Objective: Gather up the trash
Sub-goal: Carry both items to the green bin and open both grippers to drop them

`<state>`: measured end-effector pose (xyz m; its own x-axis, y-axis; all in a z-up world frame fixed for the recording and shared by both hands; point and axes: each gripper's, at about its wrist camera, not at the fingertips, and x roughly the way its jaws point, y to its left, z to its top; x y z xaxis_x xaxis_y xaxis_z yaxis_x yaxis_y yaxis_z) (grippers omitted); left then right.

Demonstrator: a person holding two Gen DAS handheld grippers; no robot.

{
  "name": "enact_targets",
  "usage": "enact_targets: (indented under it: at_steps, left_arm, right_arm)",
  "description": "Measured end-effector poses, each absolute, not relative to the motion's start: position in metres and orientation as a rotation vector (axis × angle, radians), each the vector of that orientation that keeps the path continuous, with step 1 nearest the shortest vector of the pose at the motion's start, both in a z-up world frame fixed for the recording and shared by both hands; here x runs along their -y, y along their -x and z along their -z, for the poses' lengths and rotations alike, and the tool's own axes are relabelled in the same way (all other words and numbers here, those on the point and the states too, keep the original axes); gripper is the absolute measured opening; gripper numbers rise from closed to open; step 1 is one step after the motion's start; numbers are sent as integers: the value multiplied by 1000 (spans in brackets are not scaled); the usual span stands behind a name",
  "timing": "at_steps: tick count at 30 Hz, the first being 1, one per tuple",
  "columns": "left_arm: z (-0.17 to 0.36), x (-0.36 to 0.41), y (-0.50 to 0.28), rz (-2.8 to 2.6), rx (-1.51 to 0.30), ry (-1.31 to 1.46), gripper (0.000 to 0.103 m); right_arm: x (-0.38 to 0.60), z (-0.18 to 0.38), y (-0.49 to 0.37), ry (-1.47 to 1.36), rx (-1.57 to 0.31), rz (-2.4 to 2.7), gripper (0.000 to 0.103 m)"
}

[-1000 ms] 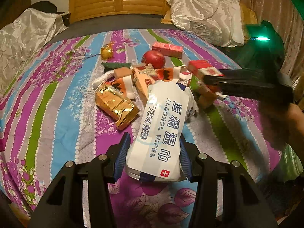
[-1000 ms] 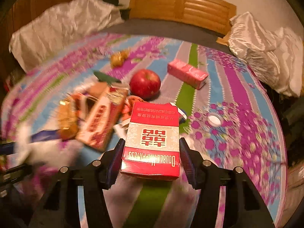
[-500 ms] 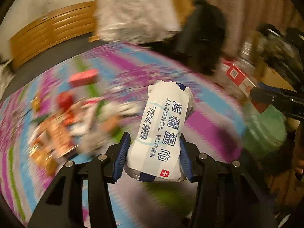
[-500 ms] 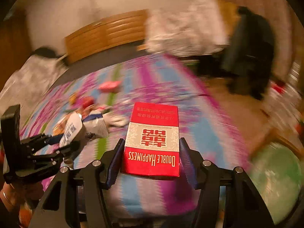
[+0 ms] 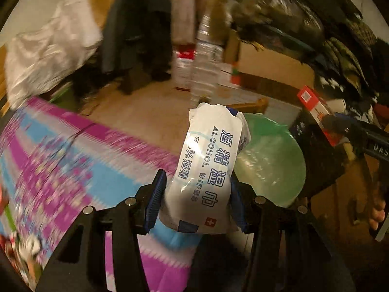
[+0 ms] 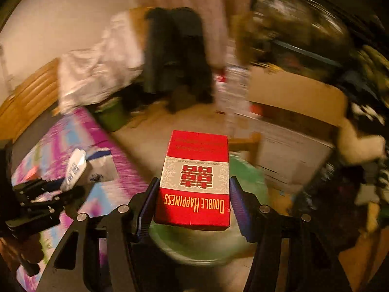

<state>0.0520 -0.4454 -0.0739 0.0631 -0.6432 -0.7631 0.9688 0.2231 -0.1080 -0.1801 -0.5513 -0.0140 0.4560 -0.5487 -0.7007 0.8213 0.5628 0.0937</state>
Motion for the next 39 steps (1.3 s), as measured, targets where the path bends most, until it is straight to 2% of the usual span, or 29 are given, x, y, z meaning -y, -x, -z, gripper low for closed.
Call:
enact_targets:
  at_steps: [3, 9, 32, 33, 34, 35, 36, 39]
  left_arm:
    - [80, 486, -33, 1330, -844, -545, 48]
    - [94, 534, 0, 1345, -867, -614, 48]
    - [114, 558, 30, 1343, -830, -726, 49]
    - [116, 559, 30, 1339, -833, -730, 51]
    - [117, 559, 30, 1331, -835, -736, 55]
    - [118, 559, 30, 1322, -835, -739, 67]
    - [118, 558, 29, 1312, -830, -735, 70]
    - [116, 553, 28, 1305, -807, -735, 70]
  right_arm:
    - [582, 26, 215, -479, -680, 965, 59]
    - [613, 48, 232, -539, -686, 991, 59]
    - [615, 83, 211, -567, -742, 919, 59]
    - [613, 84, 209, -557, -740, 901, 59]
    - [612, 85, 206, -550, -741, 885, 64]
    - [613, 86, 205, -547, -741, 881, 71]
    - [612, 86, 204, -541, -732, 882, 75]
    - [609, 87, 198, -529, -734, 881, 74]
